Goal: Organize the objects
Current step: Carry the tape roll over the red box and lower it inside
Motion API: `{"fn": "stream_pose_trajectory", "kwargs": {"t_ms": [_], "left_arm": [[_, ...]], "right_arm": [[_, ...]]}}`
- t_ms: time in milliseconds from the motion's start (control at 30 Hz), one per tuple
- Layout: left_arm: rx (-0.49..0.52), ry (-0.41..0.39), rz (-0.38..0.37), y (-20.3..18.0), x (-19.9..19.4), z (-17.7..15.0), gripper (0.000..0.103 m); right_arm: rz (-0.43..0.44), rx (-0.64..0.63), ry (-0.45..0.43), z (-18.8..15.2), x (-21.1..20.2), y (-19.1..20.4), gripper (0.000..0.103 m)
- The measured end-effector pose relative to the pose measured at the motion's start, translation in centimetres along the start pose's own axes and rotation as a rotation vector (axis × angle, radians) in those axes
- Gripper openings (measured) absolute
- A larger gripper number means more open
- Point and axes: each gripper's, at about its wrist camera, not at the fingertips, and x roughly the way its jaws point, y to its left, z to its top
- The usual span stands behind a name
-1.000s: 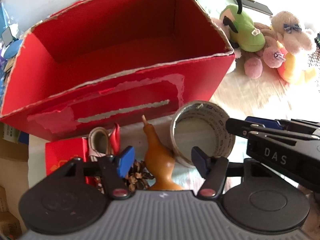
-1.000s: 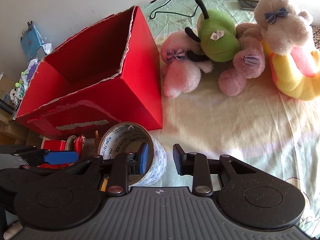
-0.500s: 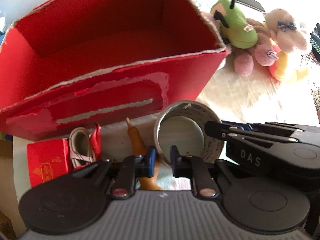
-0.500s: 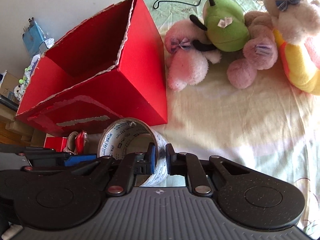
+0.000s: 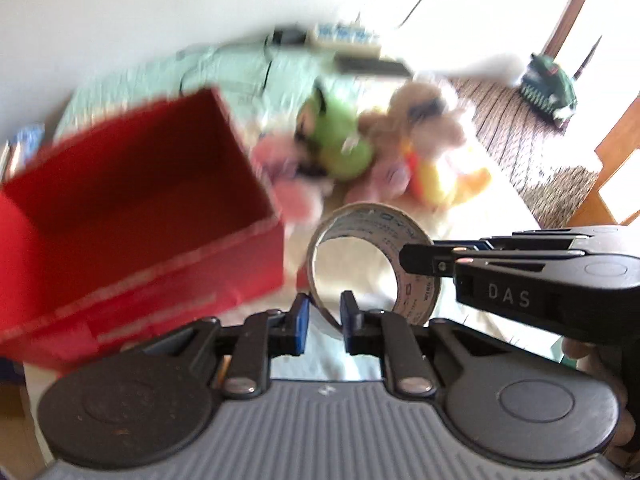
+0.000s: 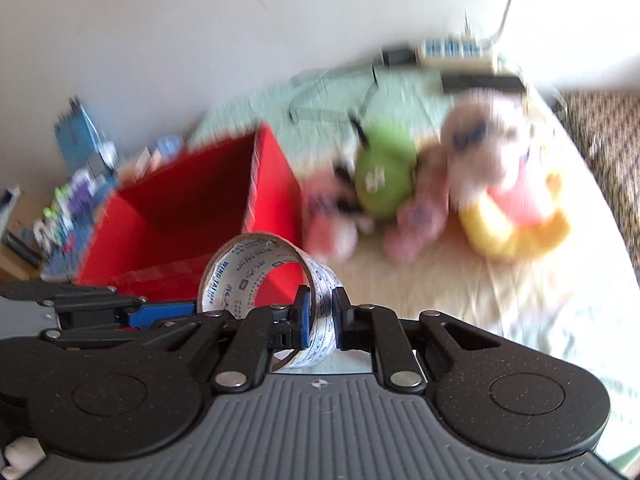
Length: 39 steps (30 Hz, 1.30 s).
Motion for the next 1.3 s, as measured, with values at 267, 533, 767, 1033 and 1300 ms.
{"fn": "stream_pose_trajectory", "kwargs": {"t_ms": [267, 533, 767, 1033, 1300], "left_arm": [[-0.006, -0.17, 0.09, 1.1, -4.9, 4.3, 0.014], [-0.106, -0.104, 0.141, 9.6, -2.5, 7.2, 0.013], [-0.213, 0.045, 0.094, 17.2, 5.8, 6.8, 0.013], [-0.213, 0.166, 0.044, 19.0, 11.8, 7.1, 0.014], [-0.205, 0.167, -0.039, 19.1, 12.7, 7.2, 0.018]], "right_arm": [[0.104, -0.108, -0.073, 6.0, 1.5, 3.8, 0.013], [0.083, -0.243, 0.139, 9.3, 11.5, 10.2, 0.014], [-0.053, -0.3, 0.291, 7.9, 20.2, 14.0, 0.013], [-0.157, -0.296, 0.299, 7.3, 23.4, 13.9, 0.014], [-0.157, -0.236, 0.228, 8.4, 21.4, 13.1, 0.027]]}}
